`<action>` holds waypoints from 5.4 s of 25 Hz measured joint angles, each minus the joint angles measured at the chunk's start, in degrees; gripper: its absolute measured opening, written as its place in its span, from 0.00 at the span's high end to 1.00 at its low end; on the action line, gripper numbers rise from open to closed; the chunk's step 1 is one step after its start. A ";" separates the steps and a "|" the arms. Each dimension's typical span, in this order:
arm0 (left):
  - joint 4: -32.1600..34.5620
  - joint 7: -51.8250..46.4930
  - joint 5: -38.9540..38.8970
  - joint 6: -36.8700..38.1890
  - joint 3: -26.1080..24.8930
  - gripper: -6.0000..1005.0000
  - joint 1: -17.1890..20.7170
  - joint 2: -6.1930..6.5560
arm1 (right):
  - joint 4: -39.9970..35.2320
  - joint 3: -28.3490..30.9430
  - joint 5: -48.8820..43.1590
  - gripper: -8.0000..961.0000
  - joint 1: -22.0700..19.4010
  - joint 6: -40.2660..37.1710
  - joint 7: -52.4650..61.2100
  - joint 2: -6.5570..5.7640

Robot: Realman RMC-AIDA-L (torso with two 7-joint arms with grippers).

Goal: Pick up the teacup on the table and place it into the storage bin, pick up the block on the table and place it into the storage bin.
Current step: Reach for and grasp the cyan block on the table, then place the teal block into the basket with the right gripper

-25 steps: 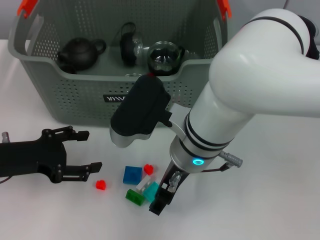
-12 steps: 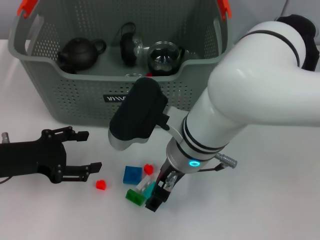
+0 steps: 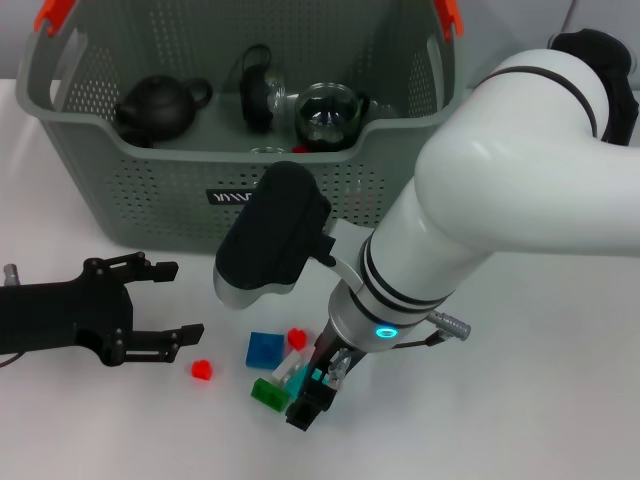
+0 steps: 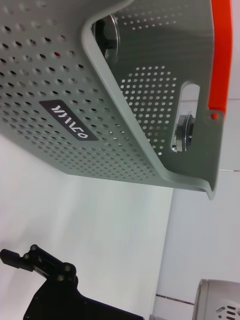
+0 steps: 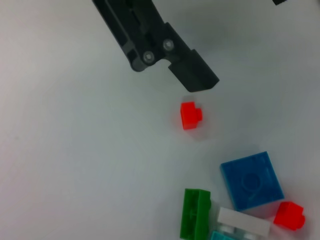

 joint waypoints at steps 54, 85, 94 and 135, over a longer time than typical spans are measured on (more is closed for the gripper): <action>0.02 0.09 0.03 0.00 0.00 0.13 0.18 -0.18 | 1.58 -0.53 0.44 0.12 -0.48 1.61 -1.92 0.00; 0.02 0.09 0.05 0.00 0.00 0.13 0.06 -0.18 | 3.00 -0.61 1.52 0.42 -0.43 2.66 -2.77 0.00; 0.02 0.05 0.00 0.00 0.00 0.13 -0.02 -0.18 | 2.03 -0.26 1.52 0.50 -0.30 1.31 -2.08 -0.39; 0.43 0.79 -0.10 0.48 -0.97 0.13 -0.09 0.08 | -23.18 45.91 -24.35 0.55 -0.48 -8.65 -9.25 -1.55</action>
